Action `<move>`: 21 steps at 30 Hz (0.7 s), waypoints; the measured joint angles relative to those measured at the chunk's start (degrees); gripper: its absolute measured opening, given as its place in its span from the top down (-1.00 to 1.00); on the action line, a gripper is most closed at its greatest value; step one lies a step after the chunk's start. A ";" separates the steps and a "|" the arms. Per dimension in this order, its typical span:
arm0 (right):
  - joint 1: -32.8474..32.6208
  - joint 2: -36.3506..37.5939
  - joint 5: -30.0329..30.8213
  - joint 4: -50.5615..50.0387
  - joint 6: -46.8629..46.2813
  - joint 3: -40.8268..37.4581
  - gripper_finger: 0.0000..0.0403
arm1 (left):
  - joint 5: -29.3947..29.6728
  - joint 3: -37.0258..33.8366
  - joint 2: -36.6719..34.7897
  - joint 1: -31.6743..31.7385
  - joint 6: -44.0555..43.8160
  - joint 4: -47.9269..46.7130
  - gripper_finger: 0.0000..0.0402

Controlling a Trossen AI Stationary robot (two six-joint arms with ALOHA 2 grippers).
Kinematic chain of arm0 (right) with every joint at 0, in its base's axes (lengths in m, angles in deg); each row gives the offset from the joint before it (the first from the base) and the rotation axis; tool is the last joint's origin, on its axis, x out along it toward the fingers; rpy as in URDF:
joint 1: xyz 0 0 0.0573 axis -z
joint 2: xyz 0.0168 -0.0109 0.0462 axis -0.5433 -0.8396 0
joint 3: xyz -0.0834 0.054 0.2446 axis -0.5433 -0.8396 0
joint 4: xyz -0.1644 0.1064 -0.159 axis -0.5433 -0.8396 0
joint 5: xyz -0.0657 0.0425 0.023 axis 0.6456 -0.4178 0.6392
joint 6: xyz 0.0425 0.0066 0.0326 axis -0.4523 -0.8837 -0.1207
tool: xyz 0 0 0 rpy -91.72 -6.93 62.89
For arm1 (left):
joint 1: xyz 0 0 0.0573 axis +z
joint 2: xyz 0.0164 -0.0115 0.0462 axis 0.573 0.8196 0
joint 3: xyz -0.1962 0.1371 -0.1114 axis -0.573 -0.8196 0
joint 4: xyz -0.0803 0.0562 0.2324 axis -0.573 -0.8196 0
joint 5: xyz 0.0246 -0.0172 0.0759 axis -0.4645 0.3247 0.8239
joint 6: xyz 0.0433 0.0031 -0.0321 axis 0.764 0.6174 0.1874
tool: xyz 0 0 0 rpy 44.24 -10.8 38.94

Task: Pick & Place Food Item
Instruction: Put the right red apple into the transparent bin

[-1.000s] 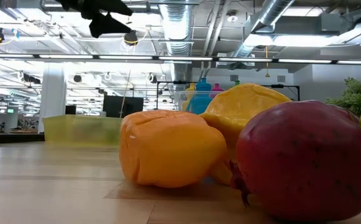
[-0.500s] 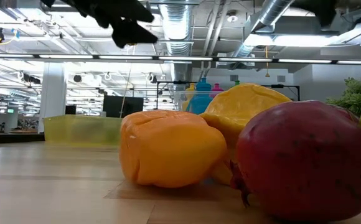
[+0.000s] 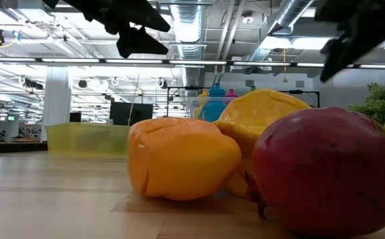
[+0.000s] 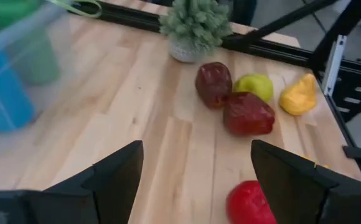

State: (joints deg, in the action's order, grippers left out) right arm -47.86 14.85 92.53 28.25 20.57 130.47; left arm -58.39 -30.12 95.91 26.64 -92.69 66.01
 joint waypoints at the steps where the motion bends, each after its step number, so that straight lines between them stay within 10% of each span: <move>1: -0.02 -2.67 -2.38 -0.14 0.95 0.42 -0.50 | 0.48 0.00 -0.42 0.00 0.02 -0.06 -0.43; 6: 0.09 -14.25 -12.53 -0.27 4.51 2.29 -0.65 | 2.15 0.02 -1.70 0.02 0.04 -0.21 -0.43; 21: 0.41 -31.54 -13.18 2.70 9.43 4.40 -0.89 | 2.01 0.00 -1.64 0.02 -0.01 -3.05 -0.43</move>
State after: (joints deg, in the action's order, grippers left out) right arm -47.45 -16.69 79.36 30.95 30.00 134.86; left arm -56.38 -30.12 94.27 26.66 -92.69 62.96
